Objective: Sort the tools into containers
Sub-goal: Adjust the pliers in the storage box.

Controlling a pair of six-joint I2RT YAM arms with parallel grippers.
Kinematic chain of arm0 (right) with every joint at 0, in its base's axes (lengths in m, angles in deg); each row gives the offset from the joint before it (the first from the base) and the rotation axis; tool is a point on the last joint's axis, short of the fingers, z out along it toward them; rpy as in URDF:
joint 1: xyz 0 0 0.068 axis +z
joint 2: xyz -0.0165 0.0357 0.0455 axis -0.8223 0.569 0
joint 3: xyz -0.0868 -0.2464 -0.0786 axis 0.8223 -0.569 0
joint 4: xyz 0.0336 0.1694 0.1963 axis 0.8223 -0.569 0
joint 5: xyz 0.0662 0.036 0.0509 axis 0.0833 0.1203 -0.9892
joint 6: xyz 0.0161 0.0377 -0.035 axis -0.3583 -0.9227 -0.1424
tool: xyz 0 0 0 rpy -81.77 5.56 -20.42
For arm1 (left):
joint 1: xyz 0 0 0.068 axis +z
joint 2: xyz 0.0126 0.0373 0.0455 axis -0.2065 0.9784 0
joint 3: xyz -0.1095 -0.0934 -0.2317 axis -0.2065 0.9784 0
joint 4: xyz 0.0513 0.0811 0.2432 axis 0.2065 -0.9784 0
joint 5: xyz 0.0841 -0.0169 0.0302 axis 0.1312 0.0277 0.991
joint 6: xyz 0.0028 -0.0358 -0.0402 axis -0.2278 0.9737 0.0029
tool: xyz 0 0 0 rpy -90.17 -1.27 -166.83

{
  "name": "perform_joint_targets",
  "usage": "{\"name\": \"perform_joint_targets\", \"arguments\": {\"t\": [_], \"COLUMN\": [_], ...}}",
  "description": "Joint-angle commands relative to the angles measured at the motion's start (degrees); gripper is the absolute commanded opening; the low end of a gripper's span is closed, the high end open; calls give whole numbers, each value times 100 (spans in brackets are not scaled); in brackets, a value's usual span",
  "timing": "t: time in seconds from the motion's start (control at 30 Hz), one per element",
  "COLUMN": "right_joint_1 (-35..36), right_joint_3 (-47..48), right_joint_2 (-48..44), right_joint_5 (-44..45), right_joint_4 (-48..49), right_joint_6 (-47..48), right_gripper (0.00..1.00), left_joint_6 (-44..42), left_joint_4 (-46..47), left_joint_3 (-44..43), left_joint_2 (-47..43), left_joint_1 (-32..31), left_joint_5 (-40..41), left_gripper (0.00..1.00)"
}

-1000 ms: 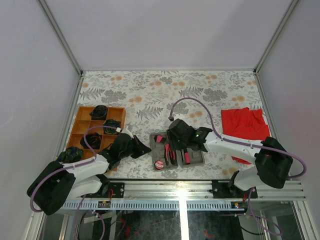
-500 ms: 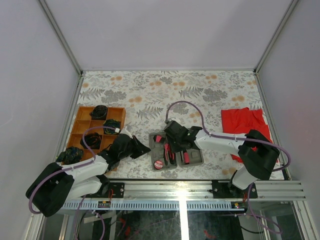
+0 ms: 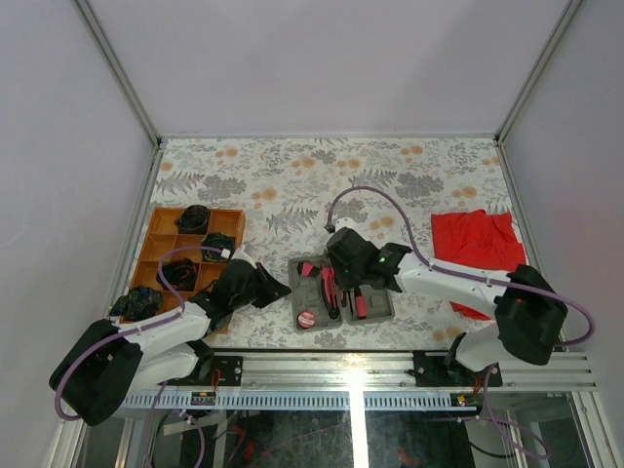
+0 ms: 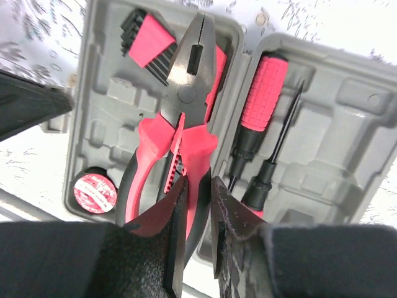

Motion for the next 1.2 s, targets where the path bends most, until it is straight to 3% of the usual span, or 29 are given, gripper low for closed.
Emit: {"name": "perform_joint_targets", "arguments": {"t": [0.0,0.4,0.87,1.17], "right_joint_1": [-199,-1080,-1145,-1185], "right_joint_3": [-112,-871,-1145,-1171], "right_joint_2": [-667,-1537,-1262,-1031], "right_joint_5": [277,-54,-323,64], "right_joint_4": [306,-103,-86,-241], "right_joint_6": [191,588,990,932], "right_gripper": [0,0,0,0], "left_joint_6": [-165,-140,-212,-253], "left_joint_4": [-333,-57,-260,-282], "left_joint_3": [-198,-139,-227,-267], "left_joint_2": [8,-18,-29,73], "left_joint_1": [58,57,57,58], "left_joint_5": [370,196,384,336], "left_gripper": [0,1,0,0]}}
